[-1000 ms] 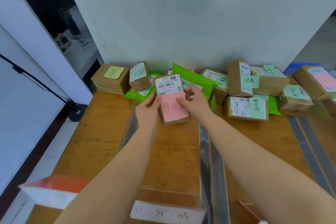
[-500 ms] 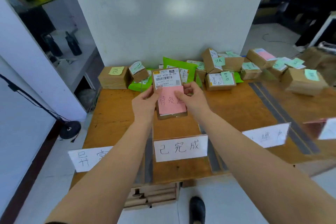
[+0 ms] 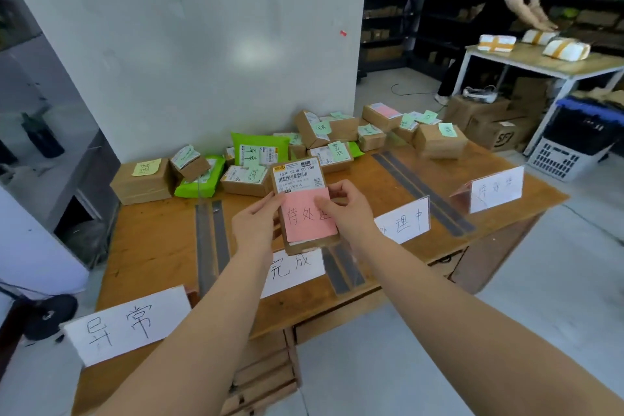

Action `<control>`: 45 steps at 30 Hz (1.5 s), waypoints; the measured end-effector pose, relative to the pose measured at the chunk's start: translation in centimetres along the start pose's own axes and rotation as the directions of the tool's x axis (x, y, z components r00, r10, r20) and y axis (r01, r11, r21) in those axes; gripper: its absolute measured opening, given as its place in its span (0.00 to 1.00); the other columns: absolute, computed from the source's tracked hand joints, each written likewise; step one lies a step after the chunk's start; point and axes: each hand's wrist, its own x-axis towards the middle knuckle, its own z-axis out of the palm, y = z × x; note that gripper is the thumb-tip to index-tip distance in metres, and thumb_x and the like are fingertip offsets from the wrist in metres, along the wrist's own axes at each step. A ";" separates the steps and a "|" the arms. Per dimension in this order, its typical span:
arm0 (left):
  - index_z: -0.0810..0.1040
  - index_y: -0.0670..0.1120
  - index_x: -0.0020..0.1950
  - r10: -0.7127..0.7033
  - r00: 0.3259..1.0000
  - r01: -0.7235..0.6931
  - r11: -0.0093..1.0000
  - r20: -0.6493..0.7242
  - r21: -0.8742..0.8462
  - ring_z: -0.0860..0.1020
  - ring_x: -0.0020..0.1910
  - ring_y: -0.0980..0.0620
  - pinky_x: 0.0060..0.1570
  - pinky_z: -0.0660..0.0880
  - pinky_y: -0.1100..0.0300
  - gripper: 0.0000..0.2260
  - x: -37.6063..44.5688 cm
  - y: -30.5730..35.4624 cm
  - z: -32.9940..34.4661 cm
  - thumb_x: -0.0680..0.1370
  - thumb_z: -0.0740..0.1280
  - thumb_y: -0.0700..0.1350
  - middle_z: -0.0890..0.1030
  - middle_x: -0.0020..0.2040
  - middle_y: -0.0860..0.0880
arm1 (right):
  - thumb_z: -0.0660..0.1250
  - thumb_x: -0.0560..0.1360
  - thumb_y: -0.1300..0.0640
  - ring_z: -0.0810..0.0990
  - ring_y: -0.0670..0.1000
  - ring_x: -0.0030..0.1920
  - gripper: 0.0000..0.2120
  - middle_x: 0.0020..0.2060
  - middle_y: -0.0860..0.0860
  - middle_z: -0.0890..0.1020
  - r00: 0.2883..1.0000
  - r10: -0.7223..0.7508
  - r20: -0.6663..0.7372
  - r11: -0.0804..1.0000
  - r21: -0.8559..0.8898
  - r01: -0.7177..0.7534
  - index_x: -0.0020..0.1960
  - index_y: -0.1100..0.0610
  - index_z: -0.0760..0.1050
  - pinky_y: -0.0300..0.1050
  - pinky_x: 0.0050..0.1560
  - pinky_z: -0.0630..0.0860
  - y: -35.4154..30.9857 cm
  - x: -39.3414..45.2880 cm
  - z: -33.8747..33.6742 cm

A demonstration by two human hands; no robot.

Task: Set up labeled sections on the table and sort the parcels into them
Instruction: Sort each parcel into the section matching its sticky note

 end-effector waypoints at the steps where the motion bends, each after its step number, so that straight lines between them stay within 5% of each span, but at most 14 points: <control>1: 0.81 0.53 0.48 -0.001 1.000 0.001 1.000 0.013 0.003 0.82 0.37 0.53 0.26 0.75 0.64 0.08 -0.3 -0.1 0.9 0.69 0.74 0.48 0.82 0.31 0.56 | 0.68 0.74 0.54 0.79 0.45 0.45 0.06 0.44 0.43 0.78 1.000 0.004 -0.021 1.000 0.005 -0.004 0.43 0.49 0.71 0.37 0.34 0.77 0.0 0.1 -1.1; 4: 0.80 0.52 0.47 0.005 0.998 -0.007 0.999 0.066 0.039 0.81 0.34 0.57 0.23 0.73 0.67 0.07 -1.4 -0.6 4.4 0.70 0.73 0.48 0.82 0.28 0.57 | 0.67 0.75 0.55 0.79 0.47 0.44 0.05 0.43 0.45 0.78 0.997 0.044 -0.064 0.997 0.059 -0.040 0.42 0.50 0.72 0.40 0.36 0.77 0.0 0.5 -4.9; 10: 0.81 0.48 0.55 0.045 0.983 -0.072 0.987 0.179 0.147 0.82 0.38 0.53 0.27 0.77 0.65 0.13 -3.9 -3.2 13.8 0.72 0.71 0.49 0.83 0.38 0.51 | 0.66 0.75 0.55 0.80 0.44 0.40 0.05 0.40 0.47 0.80 0.992 0.039 -0.120 0.997 0.068 -0.030 0.41 0.52 0.73 0.34 0.33 0.74 1.0 2.2 -15.4; 16: 0.81 0.51 0.53 0.041 0.968 -0.077 0.987 0.247 0.141 0.82 0.37 0.56 0.27 0.76 0.66 0.09 -6.3 -6.0 23.2 0.73 0.70 0.48 0.84 0.40 0.53 | 0.68 0.75 0.55 0.82 0.49 0.44 0.05 0.40 0.47 0.81 0.989 0.038 -0.145 0.999 0.014 -0.036 0.41 0.51 0.74 0.47 0.45 0.81 2.3 4.0 -25.3; 20: 0.79 0.49 0.59 0.032 0.950 -0.090 0.981 0.311 0.174 0.82 0.39 0.56 0.27 0.76 0.67 0.13 -7.5 -7.3 29.4 0.74 0.69 0.44 0.84 0.41 0.53 | 0.67 0.75 0.55 0.81 0.45 0.42 0.04 0.40 0.47 0.81 0.984 0.042 -0.173 0.999 0.023 -0.038 0.42 0.51 0.75 0.34 0.33 0.76 3.0 5.7 -31.7; 23: 0.79 0.50 0.60 0.031 0.943 -0.098 0.977 0.332 0.189 0.82 0.43 0.53 0.32 0.79 0.63 0.14 -7.8 -8.0 33.2 0.74 0.69 0.43 0.84 0.44 0.51 | 0.67 0.75 0.56 0.80 0.47 0.46 0.01 0.44 0.47 0.81 0.982 0.074 -0.176 0.997 0.004 -0.075 0.46 0.53 0.76 0.37 0.37 0.76 3.7 7.5 -35.2; 29: 0.77 0.49 0.62 0.023 0.946 -0.084 0.980 0.323 0.178 0.82 0.48 0.49 0.46 0.81 0.51 0.16 -4.9 -8.7 39.8 0.74 0.69 0.42 0.83 0.52 0.47 | 0.67 0.75 0.57 0.80 0.48 0.47 0.02 0.45 0.47 0.81 0.980 0.100 -0.172 0.995 -0.004 -0.102 0.46 0.50 0.76 0.40 0.42 0.78 5.1 13.5 -39.4; 34: 0.77 0.49 0.62 -0.008 0.955 -0.040 0.987 0.296 0.155 0.82 0.49 0.49 0.39 0.79 0.59 0.16 -0.2 -9.7 45.5 0.74 0.69 0.42 0.83 0.54 0.48 | 0.67 0.75 0.55 0.81 0.47 0.45 0.04 0.44 0.46 0.82 0.974 0.138 -0.178 0.986 -0.070 -0.153 0.43 0.47 0.75 0.42 0.42 0.81 6.7 20.6 -41.8; 40: 0.76 0.46 0.63 -0.062 0.963 0.000 0.973 0.263 0.229 0.80 0.54 0.46 0.50 0.79 0.50 0.17 6.0 -11.2 51.4 0.75 0.68 0.41 0.81 0.57 0.46 | 0.67 0.75 0.55 0.81 0.48 0.46 0.03 0.47 0.48 0.82 0.964 0.222 -0.148 0.950 -0.189 -0.248 0.44 0.49 0.74 0.42 0.44 0.81 9.3 28.6 -43.9; 45: 0.75 0.46 0.64 -0.136 0.973 0.071 0.945 0.188 0.319 0.80 0.54 0.46 0.50 0.80 0.48 0.16 10.4 -13.0 55.2 0.76 0.67 0.40 0.80 0.59 0.46 | 0.67 0.74 0.58 0.81 0.49 0.47 0.03 0.47 0.49 0.82 0.953 0.293 -0.072 0.924 -0.233 -0.302 0.47 0.53 0.74 0.44 0.46 0.80 11.7 34.1 -45.3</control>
